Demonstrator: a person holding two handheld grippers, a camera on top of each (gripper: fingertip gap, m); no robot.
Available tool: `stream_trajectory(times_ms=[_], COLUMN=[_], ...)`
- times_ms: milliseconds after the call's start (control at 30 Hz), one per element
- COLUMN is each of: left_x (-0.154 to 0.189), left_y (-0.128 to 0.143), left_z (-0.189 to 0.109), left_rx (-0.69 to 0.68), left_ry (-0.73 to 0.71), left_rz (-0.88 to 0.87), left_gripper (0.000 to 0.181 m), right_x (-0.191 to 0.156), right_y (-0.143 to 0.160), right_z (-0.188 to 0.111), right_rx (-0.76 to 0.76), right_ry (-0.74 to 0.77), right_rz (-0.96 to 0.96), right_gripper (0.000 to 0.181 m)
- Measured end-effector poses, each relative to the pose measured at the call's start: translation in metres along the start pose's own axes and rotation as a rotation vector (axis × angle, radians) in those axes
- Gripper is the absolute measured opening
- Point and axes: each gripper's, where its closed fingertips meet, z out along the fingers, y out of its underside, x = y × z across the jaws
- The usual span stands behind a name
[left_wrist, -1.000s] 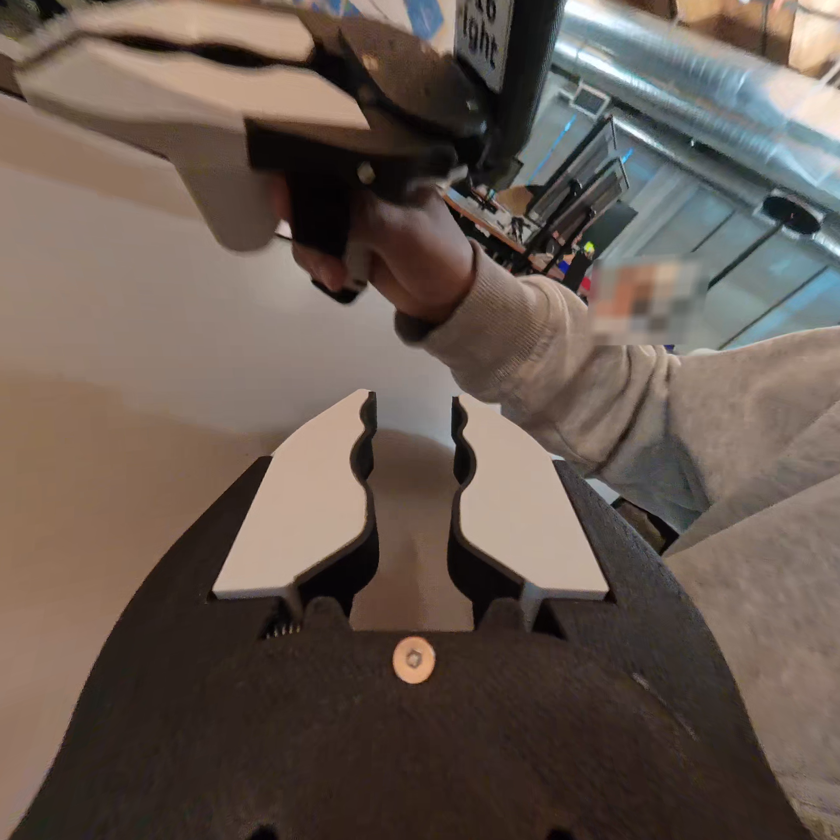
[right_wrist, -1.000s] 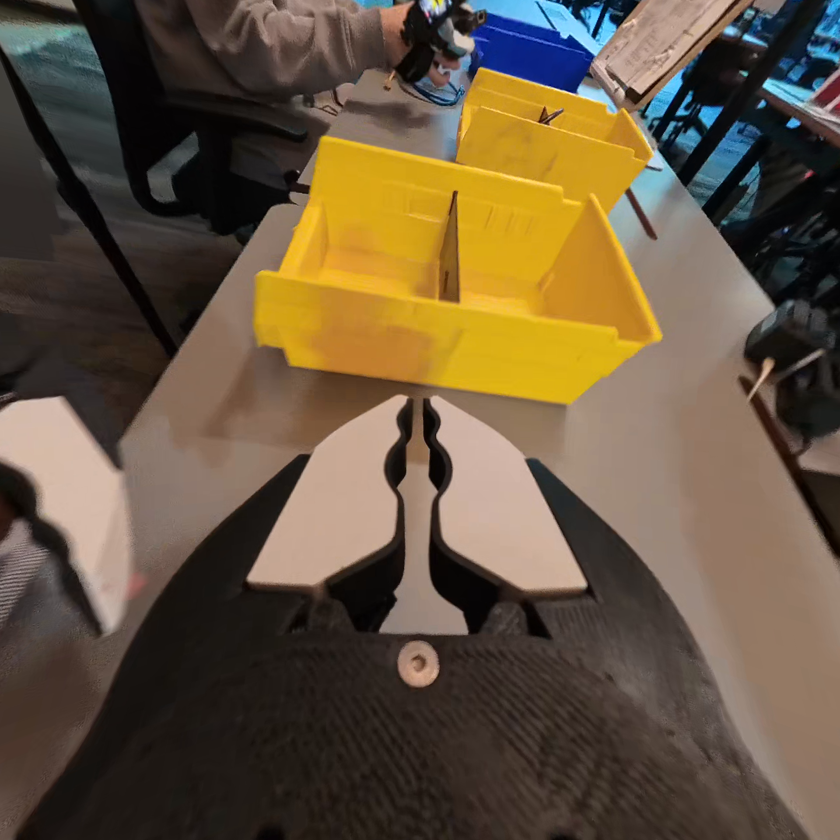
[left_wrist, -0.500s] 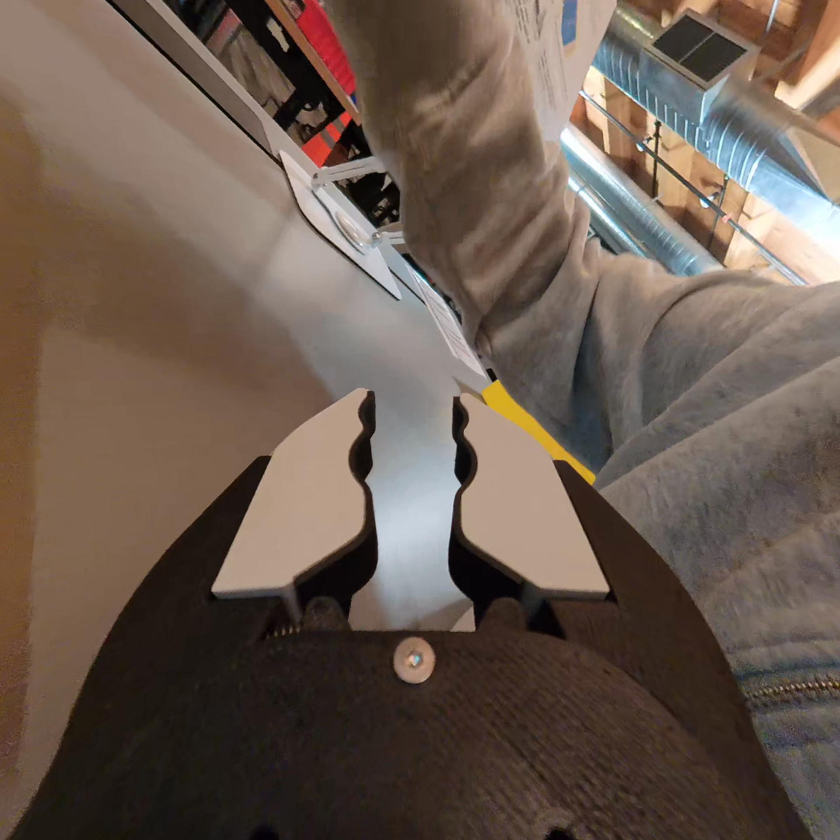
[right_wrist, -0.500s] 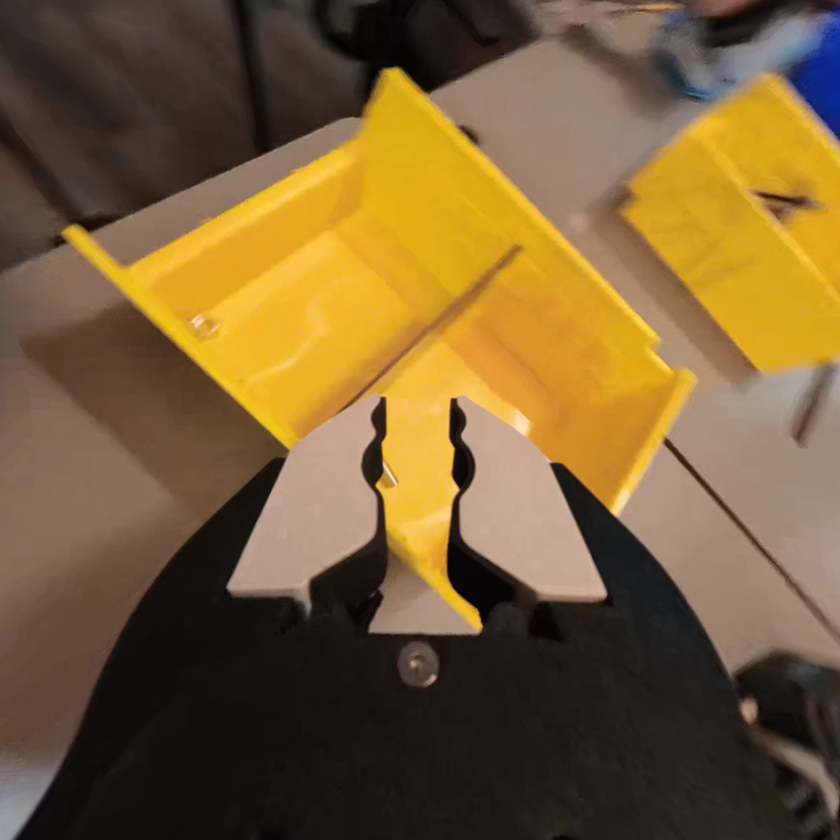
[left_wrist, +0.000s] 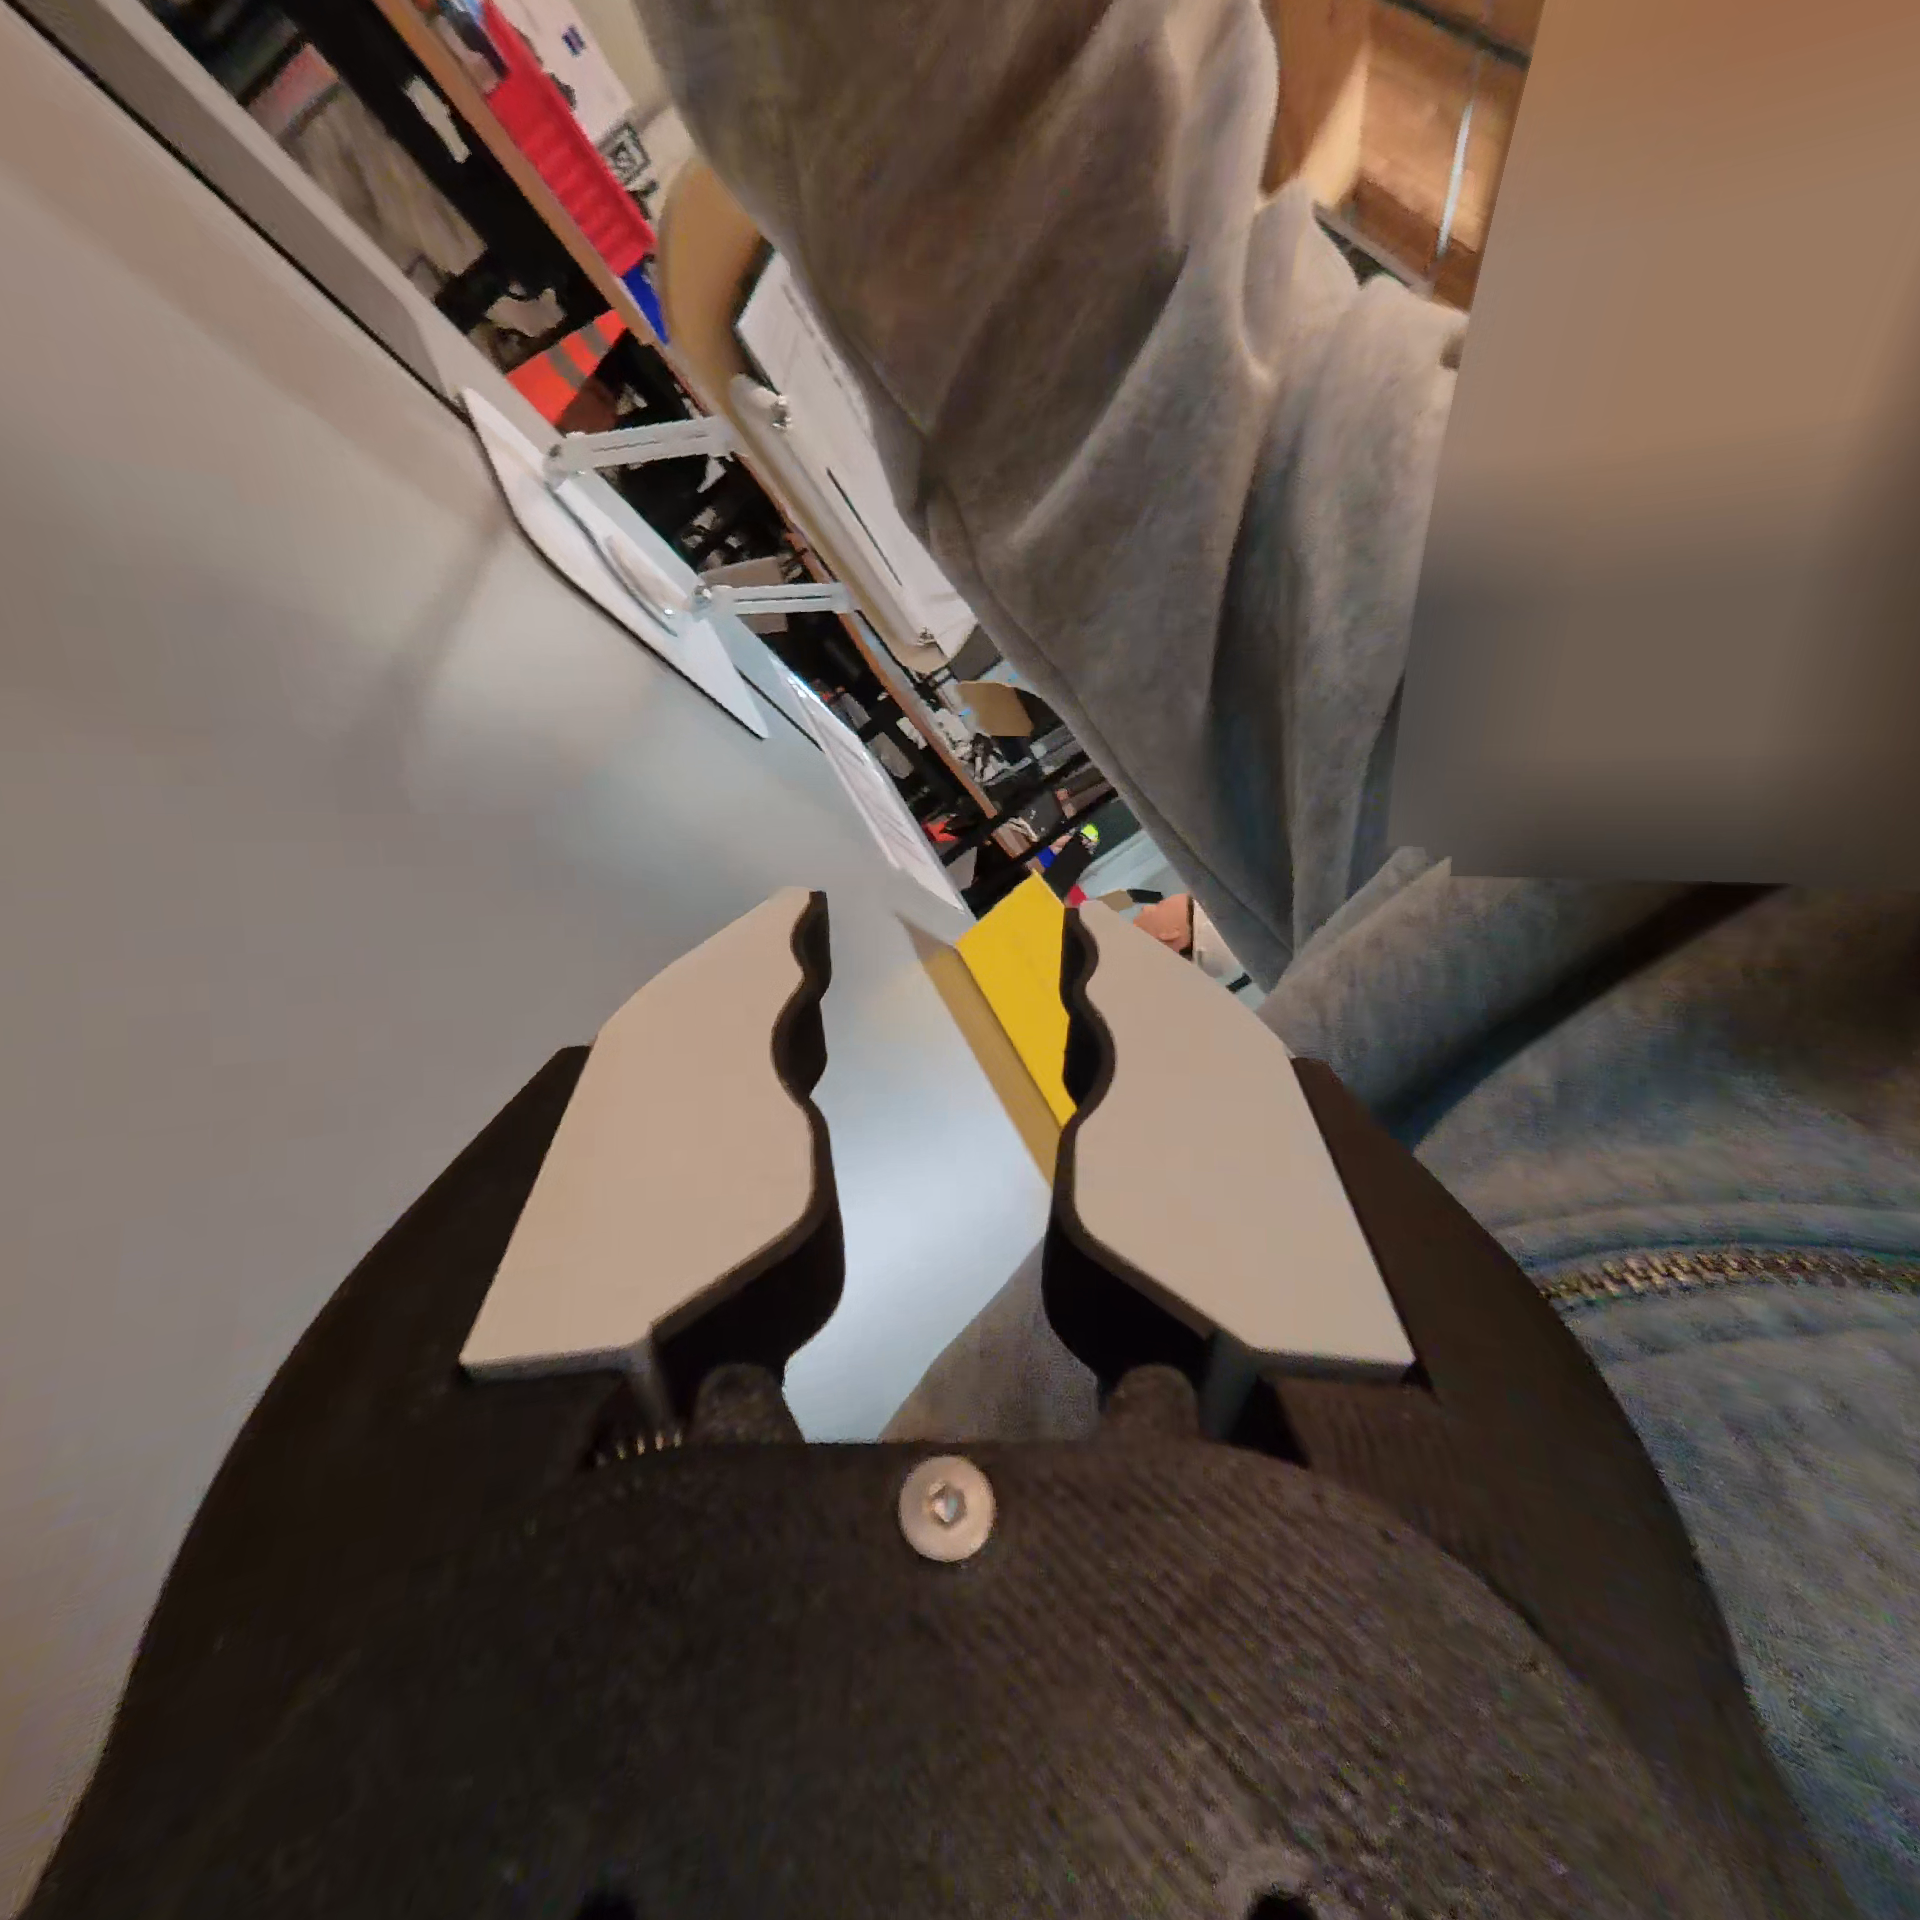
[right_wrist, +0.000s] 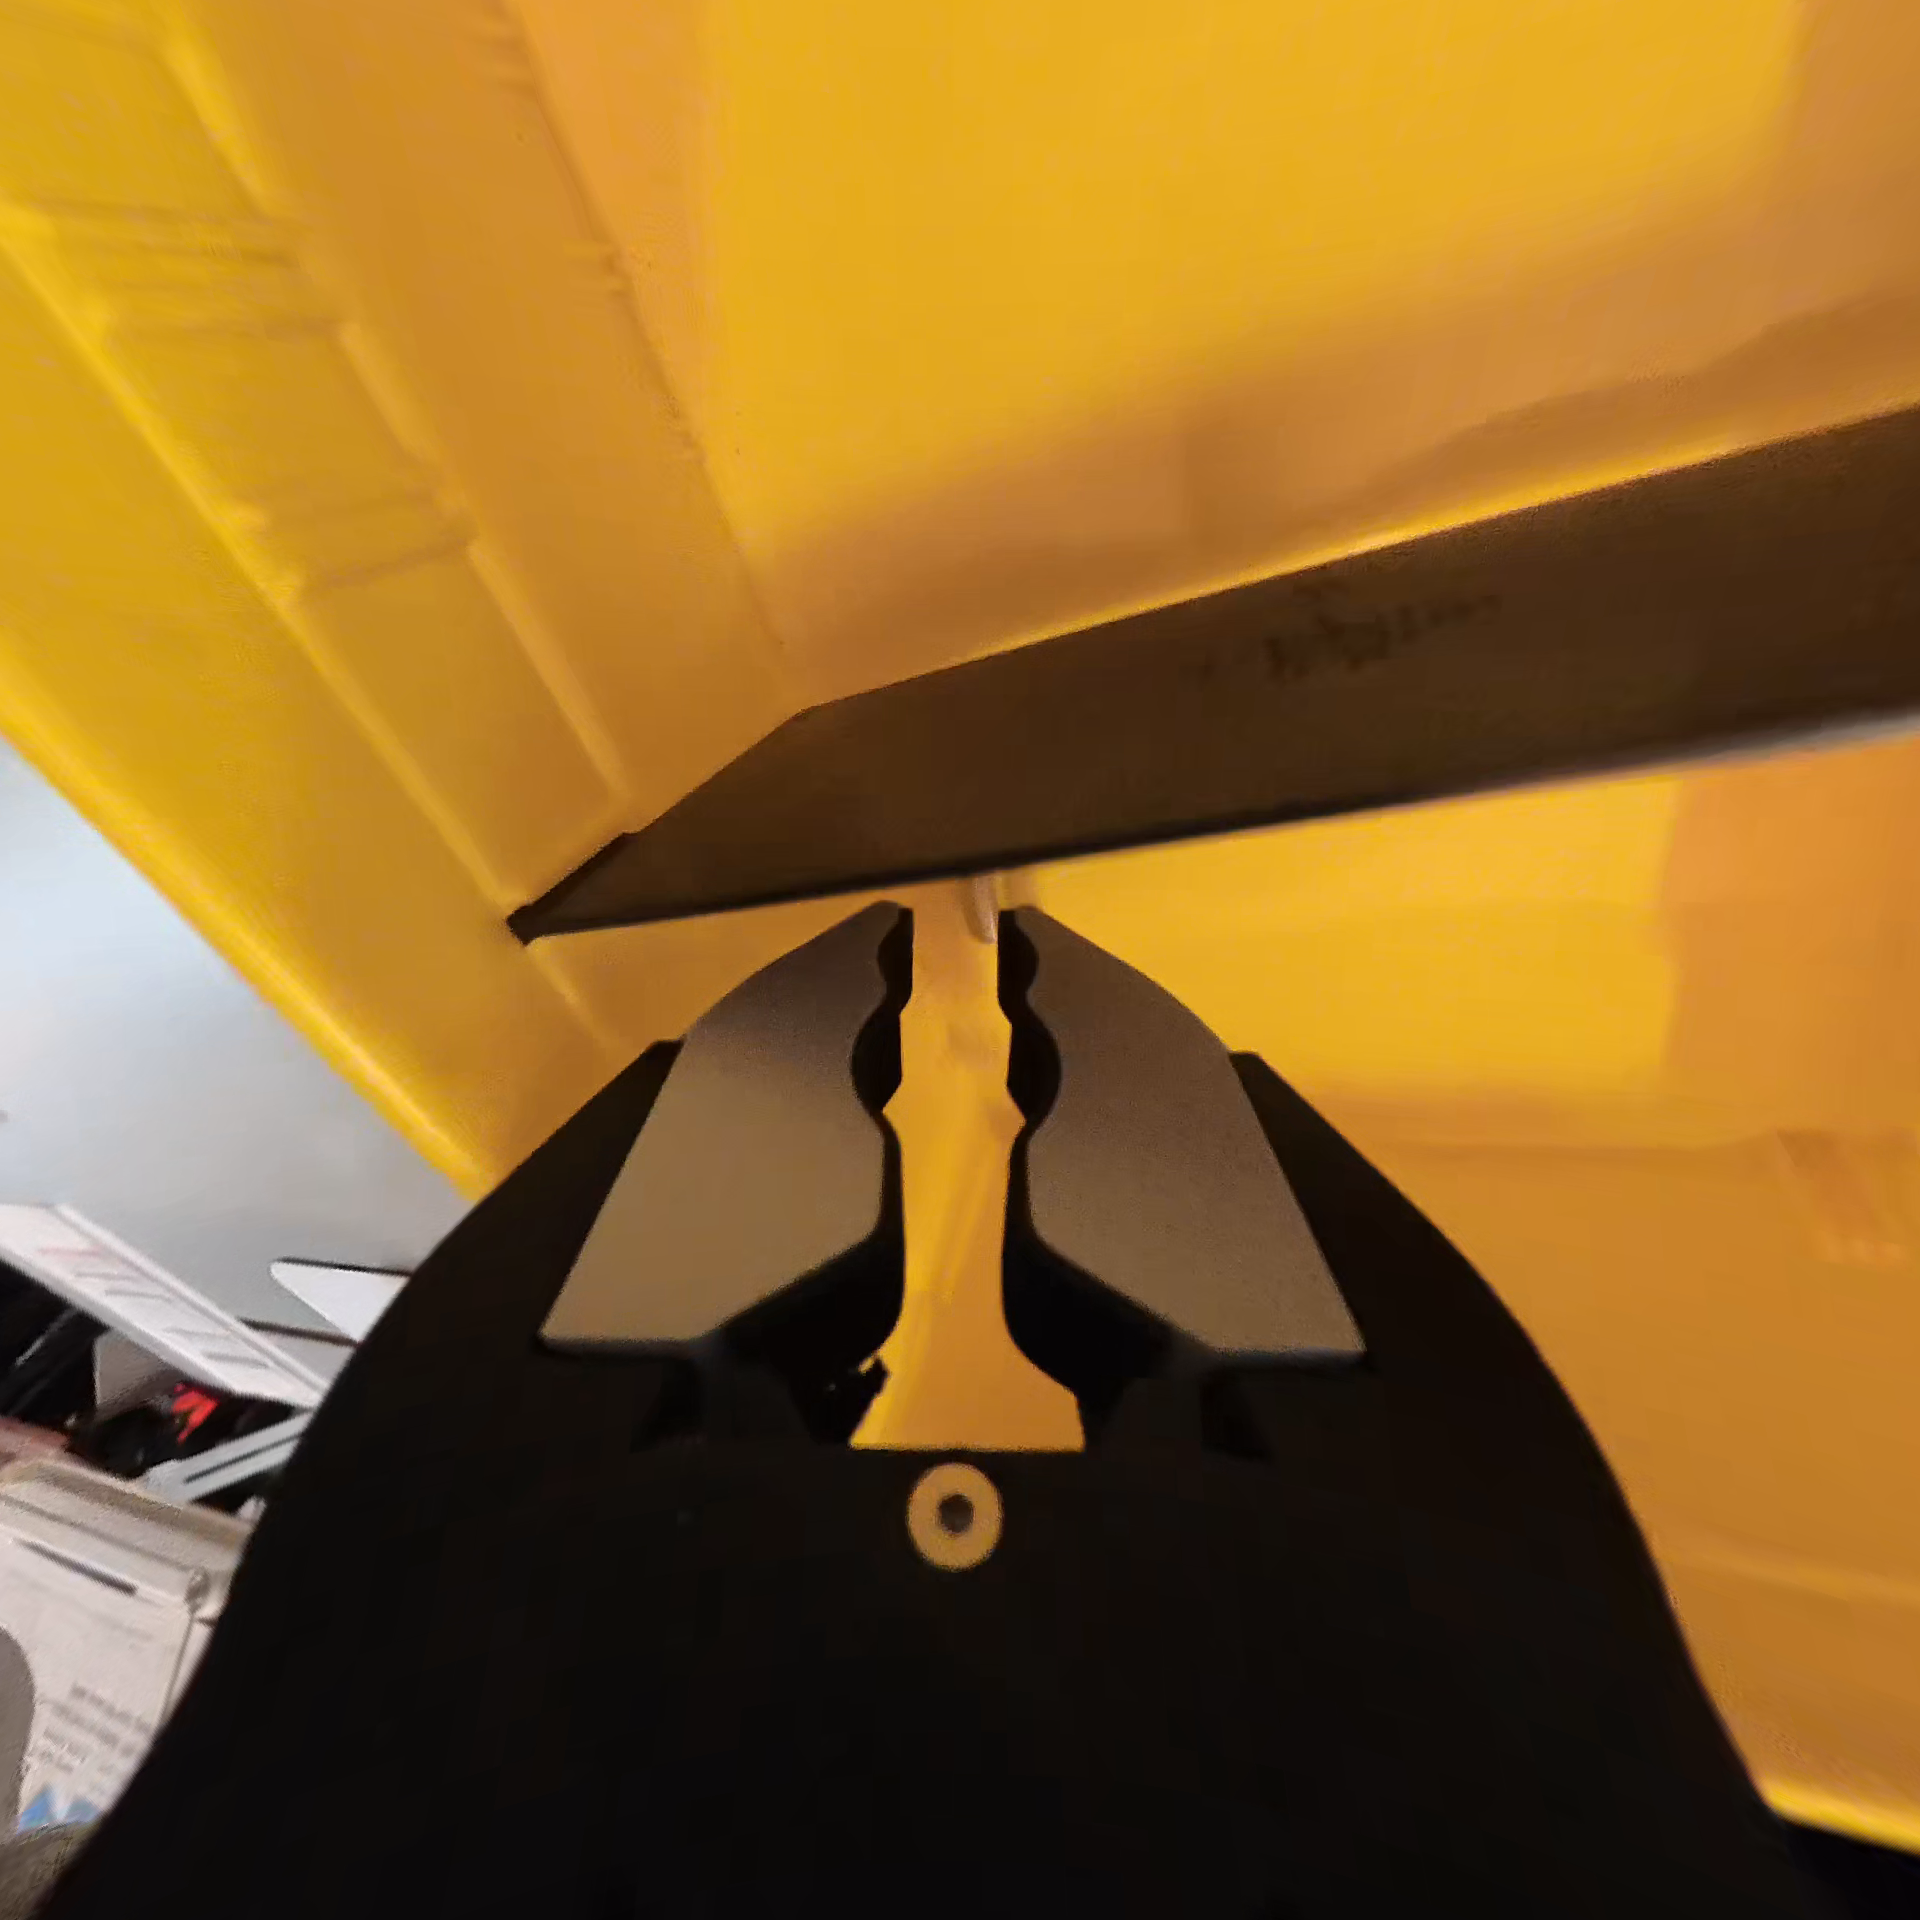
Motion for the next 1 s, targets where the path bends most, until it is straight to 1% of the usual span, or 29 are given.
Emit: stream_trajectory(times_ms=[33, 167, 200, 233, 367, 433, 467, 533, 600, 667, 700, 767, 833, 867, 933, 1000], left_x=[0.003, 0.011, 0.010, 0.009, 0.006, 0.006, 0.007, 0.009, 0.012, 0.015, 0.019, 0.023, 0.025, 0.026, 0.028, 0.033], left_y=[0.000, -0.005, -0.006, -0.007, -0.008, -0.008, -0.008, -0.007, -0.004, -0.001, -0.002, -0.006, -0.008, -0.007, 0.000, 0.010], left_z=[0.000, -0.004, -0.004, -0.004, -0.005, -0.005, -0.005, -0.004, -0.003, -0.001, -0.002, -0.004, -0.006, -0.005, -0.002, 0.003], left_rx=[0.000, 0.013, 0.019, 0.022, 0.027, 0.026, 0.025, 0.021, 0.007, -0.008, -0.002, 0.026, 0.041, 0.037, 0.008, -0.035], left_ry=[0.016, 0.066, 0.067, 0.067, 0.066, 0.059, 0.056, 0.054, 0.053, 0.053, 0.065, 0.062, 0.040, 0.026, 0.006, 0.015], left_rz=[0.002, -0.005, -0.011, -0.019, -0.050, -0.039, -0.027, 0.000, 0.032, 0.066, 0.076, 0.097, 0.141, 0.165, 0.217, 0.250], left_gripper=[0.043, 0.042, 0.042, 0.042, 0.041, 0.041, 0.041, 0.041, 0.042, 0.044, 0.050, 0.052, 0.052, 0.052, 0.052, 0.049], right_x=[0.001, 0.004, 0.005, 0.009, 0.021, 0.033, 0.037, 0.037, 0.027, 0.008, -0.005, -0.040, -0.086, -0.112, -0.167, -0.220], right_y=[-0.001, -0.002, -0.002, -0.004, -0.006, -0.002, -0.001, 0.000, 0.006, 0.020, 0.030, 0.049, 0.067, 0.074, 0.081, 0.078], right_z=[0.005, 0.021, 0.024, 0.025, 0.019, 0.005, -0.008, -0.039, -0.073, -0.104, -0.115, -0.124, -0.116, -0.107, -0.086, -0.061], right_rx=[-0.009, -0.027, -0.034, -0.034, -0.037, -0.036, -0.005, 0.118, 0.245, 0.332, 0.363, 0.430, 0.463, 0.452, 0.373, 0.290], right_ry=[-0.001, 0.062, 0.086, 0.122, 0.241, 0.348, 0.400, 0.489, 0.594, 0.731, 0.807, 0.946, 1.082, 1.154, 1.307, 1.437], right_rz=[-0.017, -0.098, -0.120, -0.141, -0.180, -0.178, -0.160, -0.099, -0.032, 0.029, 0.070, 0.168, 0.285, 0.338, 0.422, 0.515], right_gripper=[0.018, 0.027, 0.026, 0.015, 0.011, 0.010, 0.010, 0.010, 0.010, 0.010, 0.010, 0.010, 0.010, 0.010, 0.010, 0.010])
